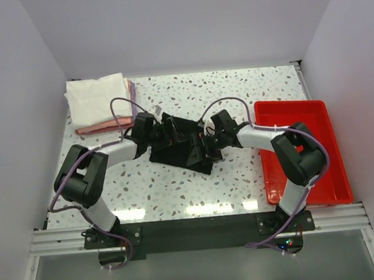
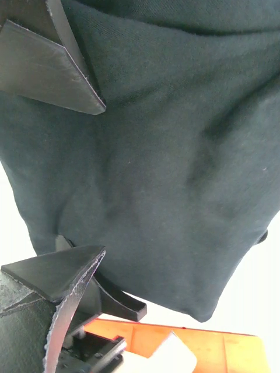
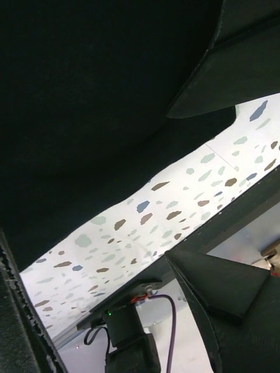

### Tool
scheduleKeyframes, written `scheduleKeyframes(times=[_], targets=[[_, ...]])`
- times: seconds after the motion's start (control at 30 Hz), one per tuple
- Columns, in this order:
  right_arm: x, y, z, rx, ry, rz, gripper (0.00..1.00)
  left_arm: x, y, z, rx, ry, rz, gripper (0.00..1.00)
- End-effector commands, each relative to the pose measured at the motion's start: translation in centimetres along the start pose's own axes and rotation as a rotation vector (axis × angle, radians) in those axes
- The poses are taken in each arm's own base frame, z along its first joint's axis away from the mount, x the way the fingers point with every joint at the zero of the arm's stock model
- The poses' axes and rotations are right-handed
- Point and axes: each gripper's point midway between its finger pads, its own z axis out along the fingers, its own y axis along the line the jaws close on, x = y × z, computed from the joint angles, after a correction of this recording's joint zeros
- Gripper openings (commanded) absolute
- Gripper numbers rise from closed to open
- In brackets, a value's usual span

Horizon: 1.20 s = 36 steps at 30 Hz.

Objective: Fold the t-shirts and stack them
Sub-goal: Fold the tshirt, then neatly place the folded tshirt to the corner

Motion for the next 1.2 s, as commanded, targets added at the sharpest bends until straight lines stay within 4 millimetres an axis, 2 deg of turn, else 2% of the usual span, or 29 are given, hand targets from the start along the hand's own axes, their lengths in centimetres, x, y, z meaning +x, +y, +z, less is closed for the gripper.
scheduleKeyframes(times=[0.0, 0.03, 0.1, 0.13, 0.23, 0.3, 0.37, 0.43, 0.47, 0.5, 0.53, 0.57, 0.6, 0.63, 0.67, 0.7, 0.73, 0.8, 0.83, 0.87, 1.07, 1.17], targets=[[1.9, -2.4, -0.2, 0.079, 0.018, -0.017, 0.99, 2.3, 2.9, -1.4, -0.099, 0.017, -0.026, 1.00], [2.6, -2.6, -0.3, 0.078, 0.030, -0.014, 0.99, 3.6, 3.5, -1.8, -0.108, 0.034, -0.041, 1.00], [2.9, -1.9, -1.2, 0.063, 0.013, -0.044, 0.99, 3.7, 2.3, -3.3, -0.068, 0.012, -0.028, 1.00], [3.5, -1.9, -1.4, 0.055, 0.022, -0.048, 0.99, 4.9, 2.4, -3.8, -0.072, 0.025, -0.029, 1.00], [3.8, -0.3, -2.8, 0.019, 0.016, -0.105, 0.99, 5.1, 1.4, -5.8, -0.083, -0.007, -0.004, 1.00], [3.4, 1.5, -4.3, -0.003, -0.006, -0.159, 0.99, 4.7, 1.1, -7.4, -0.102, -0.033, -0.002, 1.00], [2.8, 3.3, -5.7, -0.029, -0.023, -0.206, 0.99, 3.5, -0.4, -9.0, -0.077, -0.080, 0.012, 1.00], [1.6, 6.1, -7.9, -0.068, -0.081, -0.283, 0.99, 2.2, -1.0, -10.3, -0.082, -0.130, 0.022, 1.00], [1.6, 6.6, -8.8, -0.061, -0.096, -0.297, 0.99, 2.0, -1.1, -11.3, -0.092, -0.149, 0.022, 1.00], [0.8, 6.6, -9.6, -0.022, -0.136, -0.312, 0.99, 1.4, -0.5, -11.9, -0.137, -0.185, 0.019, 1.00], [0.1, 7.9, -11.2, -0.016, -0.194, -0.347, 0.99, 1.0, -0.4, -12.4, -0.153, -0.201, 0.021, 1.00], [-0.1, 7.8, -12.0, 0.020, -0.219, -0.337, 0.99, 0.9, 0.8, -13.3, -0.221, -0.218, 0.013, 1.00], [-1.2, 7.1, -12.9, 0.100, -0.286, -0.328, 0.99, 0.3, 2.2, -13.8, -0.298, -0.262, 0.008, 1.00], [-1.8, 7.7, -14.8, 0.129, -0.367, -0.339, 0.99, -0.1, 2.8, -14.3, -0.333, -0.278, -0.004, 1.00], [-2.2, 7.5, -15.7, 0.163, -0.414, -0.318, 0.99, 0.1, 3.5, -14.6, -0.366, -0.275, -0.010, 1.00], [-3.1, 6.6, -17.0, 0.246, -0.494, -0.298, 0.99, -0.1, 4.2, -14.7, -0.387, -0.283, -0.020, 1.00], [-3.1, 6.7, -18.4, 0.266, -0.556, -0.295, 0.99, 0.1, 5.2, -14.6, -0.405, -0.278, -0.036, 1.00], [-3.1, 5.9, -19.8, 0.319, -0.626, -0.256, 0.99, 0.1, 5.3, -13.8, -0.366, -0.265, -0.042, 1.00], [-3.0, 5.0, -20.2, 0.360, -0.651, -0.241, 0.99, 0.3, 6.0, -13.5, -0.369, -0.253, -0.045, 1.00], [-2.8, 5.1, -20.9, 0.364, -0.678, -0.244, 0.99, 0.2, 5.9, -12.7, -0.354, -0.243, -0.040, 1.00], [-1.5, 3.7, -20.9, 0.416, -0.636, -0.248, 0.99, -0.8, 6.3, -9.7, -0.353, -0.208, -0.011, 1.00], [-1.3, 3.1, -20.4, 0.429, -0.615, -0.266, 0.99, -1.3, 7.8, -8.7, -0.419, -0.215, -0.015, 0.99]])
